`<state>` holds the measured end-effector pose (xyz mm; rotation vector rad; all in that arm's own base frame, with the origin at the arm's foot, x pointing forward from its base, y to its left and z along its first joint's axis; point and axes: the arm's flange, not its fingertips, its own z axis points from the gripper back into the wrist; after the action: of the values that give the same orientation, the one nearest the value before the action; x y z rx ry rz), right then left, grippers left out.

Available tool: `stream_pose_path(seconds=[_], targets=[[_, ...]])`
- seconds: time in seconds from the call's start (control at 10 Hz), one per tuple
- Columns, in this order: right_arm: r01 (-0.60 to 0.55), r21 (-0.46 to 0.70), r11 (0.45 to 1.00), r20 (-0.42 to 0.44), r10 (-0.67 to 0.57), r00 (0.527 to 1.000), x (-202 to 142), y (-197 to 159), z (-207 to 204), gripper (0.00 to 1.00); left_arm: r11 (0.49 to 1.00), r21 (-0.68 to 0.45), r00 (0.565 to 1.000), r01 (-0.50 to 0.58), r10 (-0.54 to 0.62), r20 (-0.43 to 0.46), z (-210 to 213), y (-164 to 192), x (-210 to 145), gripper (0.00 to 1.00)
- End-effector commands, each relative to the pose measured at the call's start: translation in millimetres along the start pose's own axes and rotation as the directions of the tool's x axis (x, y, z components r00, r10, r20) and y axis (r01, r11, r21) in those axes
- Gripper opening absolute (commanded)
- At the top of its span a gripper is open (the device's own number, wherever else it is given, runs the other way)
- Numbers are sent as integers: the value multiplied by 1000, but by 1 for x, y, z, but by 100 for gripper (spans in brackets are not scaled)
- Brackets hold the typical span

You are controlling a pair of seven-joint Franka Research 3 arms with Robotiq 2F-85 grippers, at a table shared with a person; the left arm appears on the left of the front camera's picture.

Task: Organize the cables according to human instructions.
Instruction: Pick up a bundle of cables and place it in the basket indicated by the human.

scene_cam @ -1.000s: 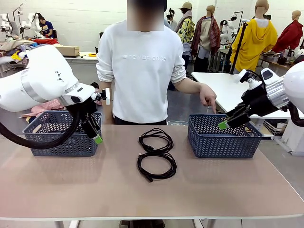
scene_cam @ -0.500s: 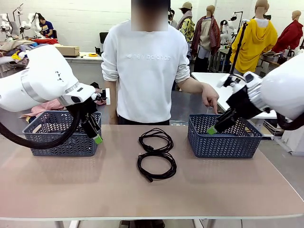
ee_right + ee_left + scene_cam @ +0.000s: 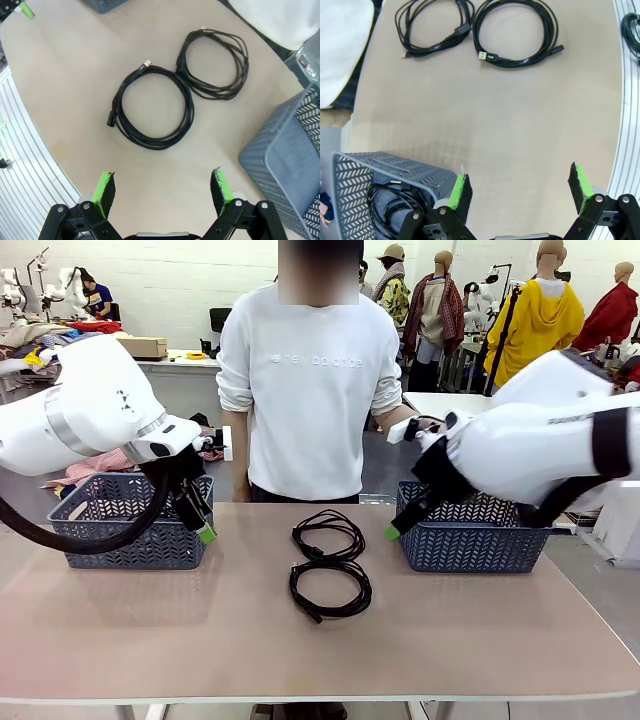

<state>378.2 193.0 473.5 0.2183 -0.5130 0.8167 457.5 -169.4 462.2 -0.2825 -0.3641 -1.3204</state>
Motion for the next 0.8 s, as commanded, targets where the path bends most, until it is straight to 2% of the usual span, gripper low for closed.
stream_pose_path(seconds=[0.0, 0.4, 0.6, 0.7], targets=[[5, -18, 1000, -41, -6, 999, 22, 8, -25, 100, 1000, 2, 1000, -4, 4, 3, 2, 2, -1, 100], [-34, -11, 999, -109, 33, 993, 39, 29, -70, 100, 1000, 2, 1000, -4, 4, 3, 2, 2, -1, 100], [-31, 38, 999, -96, 34, 995, 35, 25, -67, 100, 1000, 2, 1000, -4, 4, 3, 2, 2, -1, 100], [-50, 24, 998, -107, 52, 993, 31, 30, -75, 100, 1000, 2, 1000, -4, 4, 3, 2, 2, -1, 100]])
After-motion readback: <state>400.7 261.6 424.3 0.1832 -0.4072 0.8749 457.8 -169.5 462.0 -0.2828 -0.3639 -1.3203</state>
